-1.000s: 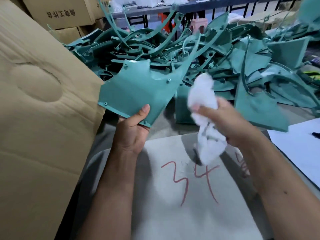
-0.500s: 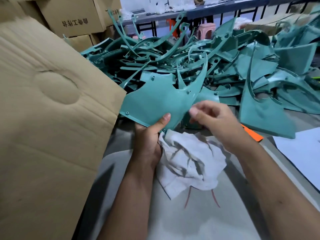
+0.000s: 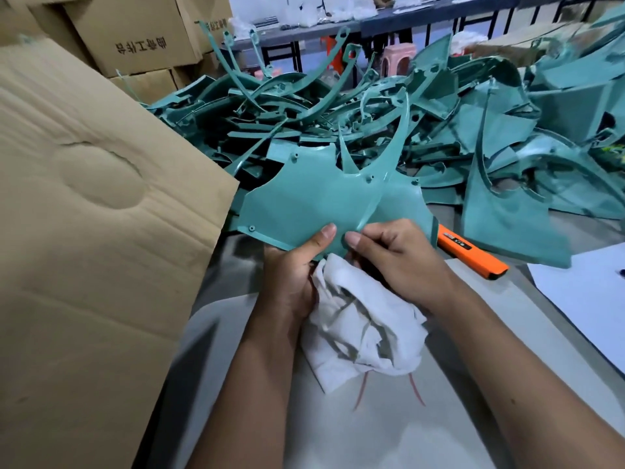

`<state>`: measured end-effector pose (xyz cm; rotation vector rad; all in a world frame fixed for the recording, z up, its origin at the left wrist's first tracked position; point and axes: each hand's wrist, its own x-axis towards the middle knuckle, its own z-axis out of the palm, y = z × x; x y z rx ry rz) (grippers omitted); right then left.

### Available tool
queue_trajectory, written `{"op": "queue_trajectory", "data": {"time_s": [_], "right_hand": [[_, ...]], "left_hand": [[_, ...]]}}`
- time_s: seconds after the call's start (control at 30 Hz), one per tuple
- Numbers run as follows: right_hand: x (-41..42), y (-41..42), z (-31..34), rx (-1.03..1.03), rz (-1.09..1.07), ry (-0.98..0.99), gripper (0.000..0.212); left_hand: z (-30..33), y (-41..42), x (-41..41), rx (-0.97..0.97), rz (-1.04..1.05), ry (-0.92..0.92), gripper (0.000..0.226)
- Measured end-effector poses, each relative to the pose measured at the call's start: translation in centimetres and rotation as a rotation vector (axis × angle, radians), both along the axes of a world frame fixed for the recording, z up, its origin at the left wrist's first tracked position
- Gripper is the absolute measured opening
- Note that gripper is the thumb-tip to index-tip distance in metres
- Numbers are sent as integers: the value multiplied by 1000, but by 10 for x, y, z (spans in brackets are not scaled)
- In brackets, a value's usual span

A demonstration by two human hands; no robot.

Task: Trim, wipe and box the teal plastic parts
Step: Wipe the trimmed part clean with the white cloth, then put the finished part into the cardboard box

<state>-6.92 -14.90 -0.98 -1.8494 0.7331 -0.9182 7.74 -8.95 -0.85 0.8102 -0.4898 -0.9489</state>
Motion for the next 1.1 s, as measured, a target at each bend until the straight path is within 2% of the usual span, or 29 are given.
{"op": "queue_trajectory", "data": {"time_s": [0.23, 0.33, 0.4, 0.5, 0.63, 0.67, 0.77, 0.83, 0.93, 1.0, 1.1], "right_hand": [[-2, -2, -1, -8, 24, -33, 46], [-2, -1, -3, -102, 15, 4, 46], [-4, -1, -3, -129, -49, -44, 46], [-13, -7, 2, -27, -218, -277, 49], [-12, -10, -1, -57, -316, -211, 61], [-7, -8, -1, -34, -288, -195, 56], [5, -4, -1, 22, -99, -226, 14], [6, -3, -2, 100, 1, -298, 8], [4, 0, 0, 251, 32, -435, 29], [4, -1, 3, 269, -58, -458, 33], [4, -6, 2, 338, -218, -476, 32]], "left_hand": [[1, 1, -1, -71, -36, 34, 56], [1, 1, -4, -104, -54, 52, 53], [2, 2, 0, -113, -21, 39, 58], [3, 2, 14, -82, 81, 9, 64], [3, 5, 17, -78, 72, 6, 59], [3, 6, 14, -76, 71, 3, 60], [5, 5, 8, -86, 68, -3, 69], [4, 6, 6, -80, 66, -3, 67], [3, 8, 3, -72, 27, -48, 56], [8, 9, -4, -36, -44, -69, 53], [25, 1, -19, 196, -27, -57, 46]]}}
